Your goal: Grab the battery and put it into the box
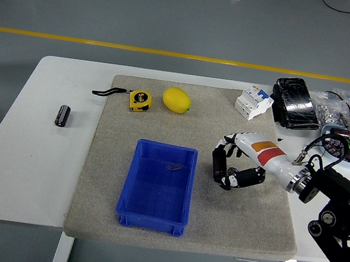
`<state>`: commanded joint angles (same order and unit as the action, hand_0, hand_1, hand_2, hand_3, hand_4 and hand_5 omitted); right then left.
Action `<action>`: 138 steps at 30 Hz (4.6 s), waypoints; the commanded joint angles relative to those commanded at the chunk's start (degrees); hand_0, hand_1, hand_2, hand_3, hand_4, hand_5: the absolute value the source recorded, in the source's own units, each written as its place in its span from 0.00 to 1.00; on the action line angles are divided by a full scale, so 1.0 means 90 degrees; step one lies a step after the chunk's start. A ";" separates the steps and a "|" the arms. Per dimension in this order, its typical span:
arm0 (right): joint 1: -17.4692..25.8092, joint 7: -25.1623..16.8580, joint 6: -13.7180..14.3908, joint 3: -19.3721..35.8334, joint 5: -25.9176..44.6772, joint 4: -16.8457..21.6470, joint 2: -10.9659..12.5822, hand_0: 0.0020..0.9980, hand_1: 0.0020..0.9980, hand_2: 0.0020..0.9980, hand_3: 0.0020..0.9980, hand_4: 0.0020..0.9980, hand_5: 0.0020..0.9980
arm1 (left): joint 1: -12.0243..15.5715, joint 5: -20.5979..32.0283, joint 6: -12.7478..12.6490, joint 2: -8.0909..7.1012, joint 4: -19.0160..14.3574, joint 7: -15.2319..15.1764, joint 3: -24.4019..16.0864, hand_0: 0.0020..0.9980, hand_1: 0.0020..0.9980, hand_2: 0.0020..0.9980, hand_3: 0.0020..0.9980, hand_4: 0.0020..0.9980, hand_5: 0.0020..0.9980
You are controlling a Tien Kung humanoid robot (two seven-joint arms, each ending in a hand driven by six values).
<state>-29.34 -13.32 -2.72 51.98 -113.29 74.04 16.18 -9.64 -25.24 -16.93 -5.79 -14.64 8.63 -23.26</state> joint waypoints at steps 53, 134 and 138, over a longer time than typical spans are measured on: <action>-0.0416 0.0650 0.0026 -0.0410 -0.0015 -0.0988 -0.0192 0.55 0.64 0.83 0.90 1.00 0.31 | -0.0151 -0.0993 0.0179 -0.0107 -0.0019 0.0141 -0.0369 0.75 0.70 0.75 0.63 0.67 0.66; -0.0003 0.0107 0.1091 -0.0230 0.0554 -0.1394 -0.0474 0.28 0.35 0.47 0.79 0.81 0.23 | -0.0014 -0.1182 0.0133 -0.0054 -0.0044 0.0218 -0.0453 0.74 0.69 0.74 0.63 0.66 0.66; -0.0087 0.0161 0.1104 -0.0424 0.0506 -0.0791 -0.0529 0.28 0.35 0.48 0.80 0.82 0.24 | -0.0016 -0.1198 0.0135 -0.0074 -0.0046 0.0222 -0.0456 0.74 0.69 0.74 0.63 0.66 0.66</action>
<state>-30.12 -11.87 7.21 48.17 -108.74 66.92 11.42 -9.79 -36.02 -15.72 -6.45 -15.06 10.63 -27.36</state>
